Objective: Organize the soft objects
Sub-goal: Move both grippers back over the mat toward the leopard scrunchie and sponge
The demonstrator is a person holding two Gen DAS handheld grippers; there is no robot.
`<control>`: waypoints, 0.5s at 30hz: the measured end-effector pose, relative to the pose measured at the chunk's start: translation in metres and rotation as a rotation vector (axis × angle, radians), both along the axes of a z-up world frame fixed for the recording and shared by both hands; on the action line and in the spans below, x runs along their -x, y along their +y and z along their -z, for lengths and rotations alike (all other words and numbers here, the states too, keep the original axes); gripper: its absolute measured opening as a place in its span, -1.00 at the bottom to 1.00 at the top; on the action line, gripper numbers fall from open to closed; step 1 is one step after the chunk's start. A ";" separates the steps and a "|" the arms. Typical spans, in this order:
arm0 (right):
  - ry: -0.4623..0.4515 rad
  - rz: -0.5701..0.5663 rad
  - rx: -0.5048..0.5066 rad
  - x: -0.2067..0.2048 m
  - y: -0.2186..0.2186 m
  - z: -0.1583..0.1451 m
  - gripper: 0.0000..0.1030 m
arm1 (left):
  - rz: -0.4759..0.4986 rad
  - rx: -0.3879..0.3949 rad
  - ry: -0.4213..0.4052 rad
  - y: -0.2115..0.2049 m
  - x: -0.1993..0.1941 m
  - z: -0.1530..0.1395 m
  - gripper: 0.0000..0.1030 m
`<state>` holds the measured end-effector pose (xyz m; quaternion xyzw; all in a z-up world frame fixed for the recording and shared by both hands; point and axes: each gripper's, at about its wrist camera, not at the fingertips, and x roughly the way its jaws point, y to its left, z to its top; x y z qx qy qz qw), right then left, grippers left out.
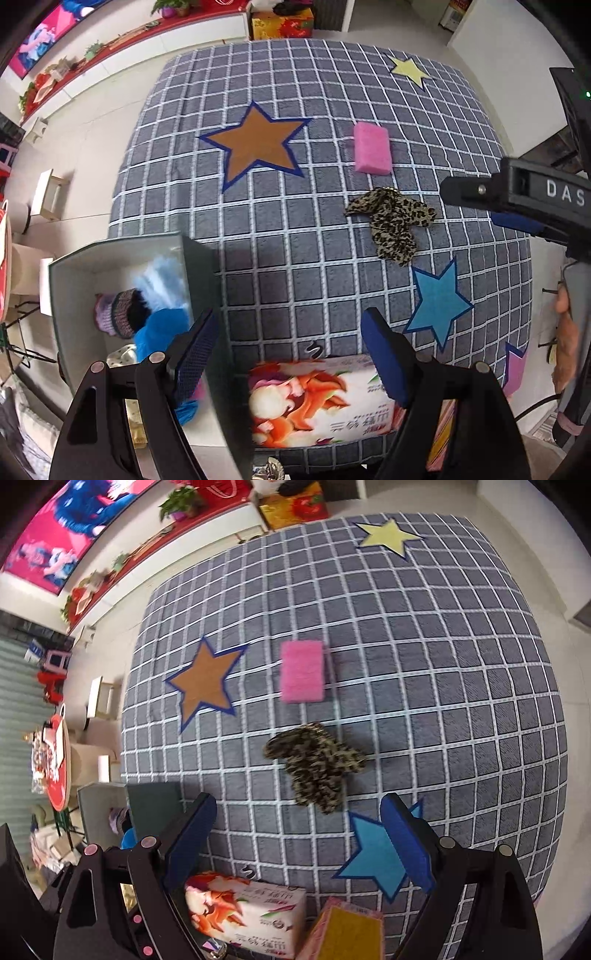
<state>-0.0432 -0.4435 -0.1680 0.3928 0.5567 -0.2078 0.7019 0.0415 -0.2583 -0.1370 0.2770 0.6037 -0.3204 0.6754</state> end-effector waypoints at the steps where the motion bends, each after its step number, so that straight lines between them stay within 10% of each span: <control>1: 0.002 0.008 -0.004 0.000 -0.005 0.002 0.77 | -0.001 -0.006 0.007 -0.004 0.000 0.003 0.58; 15: 0.030 -0.021 -0.066 -0.034 -0.064 0.037 0.77 | -0.092 -0.092 0.080 -0.071 -0.002 0.067 0.58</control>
